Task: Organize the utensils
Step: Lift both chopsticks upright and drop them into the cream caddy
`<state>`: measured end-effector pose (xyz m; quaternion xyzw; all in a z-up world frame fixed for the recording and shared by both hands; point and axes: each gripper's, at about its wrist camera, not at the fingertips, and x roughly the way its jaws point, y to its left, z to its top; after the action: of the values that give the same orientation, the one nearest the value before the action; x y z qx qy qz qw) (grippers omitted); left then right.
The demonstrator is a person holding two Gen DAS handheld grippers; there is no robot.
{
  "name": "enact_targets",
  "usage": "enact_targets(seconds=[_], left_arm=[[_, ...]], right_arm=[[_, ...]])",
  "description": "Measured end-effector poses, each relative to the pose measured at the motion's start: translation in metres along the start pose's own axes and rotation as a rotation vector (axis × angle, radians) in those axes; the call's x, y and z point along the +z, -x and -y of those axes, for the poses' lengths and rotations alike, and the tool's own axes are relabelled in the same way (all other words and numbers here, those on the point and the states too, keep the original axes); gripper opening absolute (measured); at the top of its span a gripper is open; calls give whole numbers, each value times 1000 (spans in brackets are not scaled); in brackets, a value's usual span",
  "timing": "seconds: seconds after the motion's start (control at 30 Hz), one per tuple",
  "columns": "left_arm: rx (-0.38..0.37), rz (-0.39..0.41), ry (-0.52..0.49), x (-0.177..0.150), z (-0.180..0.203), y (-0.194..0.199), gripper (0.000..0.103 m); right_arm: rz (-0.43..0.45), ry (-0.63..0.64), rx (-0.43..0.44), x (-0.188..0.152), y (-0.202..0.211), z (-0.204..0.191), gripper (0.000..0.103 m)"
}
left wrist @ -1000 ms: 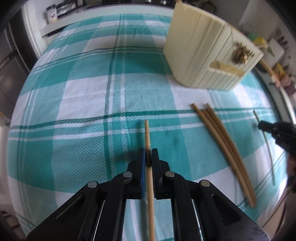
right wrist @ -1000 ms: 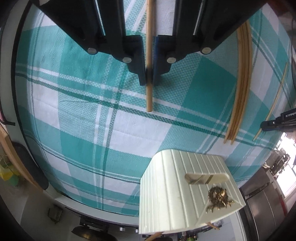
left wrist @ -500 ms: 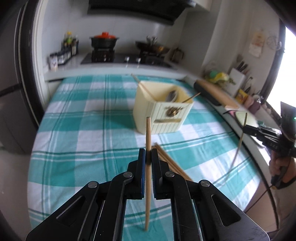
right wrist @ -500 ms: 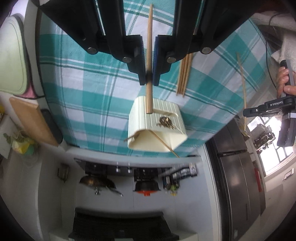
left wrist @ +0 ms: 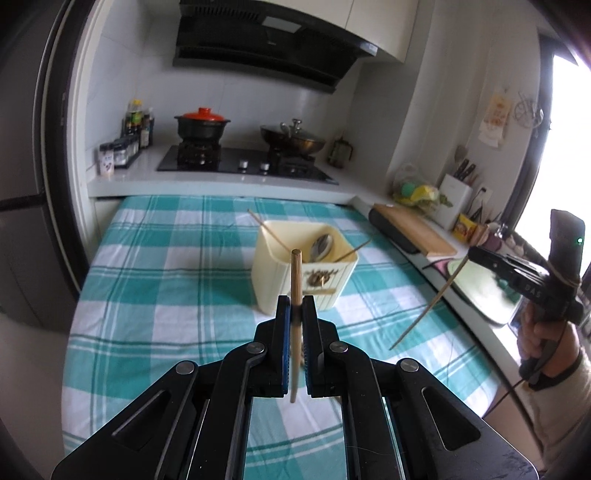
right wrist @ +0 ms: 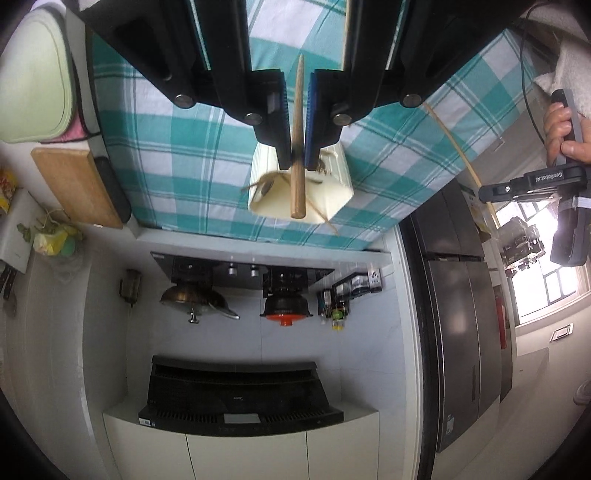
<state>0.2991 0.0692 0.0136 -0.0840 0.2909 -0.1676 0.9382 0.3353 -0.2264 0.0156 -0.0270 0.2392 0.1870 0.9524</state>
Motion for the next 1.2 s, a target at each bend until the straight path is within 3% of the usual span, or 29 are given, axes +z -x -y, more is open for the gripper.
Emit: enact_targets(seconds=[0.2,0.33,0.47,0.57,0.67,0.9,1.03,1.07,1.13,1.2], left_arm=[[-22,70,-2,51,6,3,4],[-15,152,-19,93,16,-1,4],[28,209,-33,125,24,-24,4],[54,199,-26,138,25,-56,4],[78,150,-21,139,23,-93,4],[82,-86,32,111,1,-181,4],[85,-162,25,99,0,-206,5],[93,-174,24,96,2,-208,7],[90,-187,44,97,0,-205,23],[69,-167,70,101,-1,-187,60]], right_arm=[[39,6,-12,36,-13,8,8],[112,5,-28,73,-21,11,8],[219,26,-56,103,-32,8,8],[257,40,-56,112,-52,5,8],[219,44,-39,108,-86,4,8],[-87,-27,66,81,-179,13,8],[-197,-69,90,65,-214,17,8],[-216,-83,93,62,-220,18,9],[-234,-105,82,62,-226,19,17],[-210,-126,69,67,-217,21,43]])
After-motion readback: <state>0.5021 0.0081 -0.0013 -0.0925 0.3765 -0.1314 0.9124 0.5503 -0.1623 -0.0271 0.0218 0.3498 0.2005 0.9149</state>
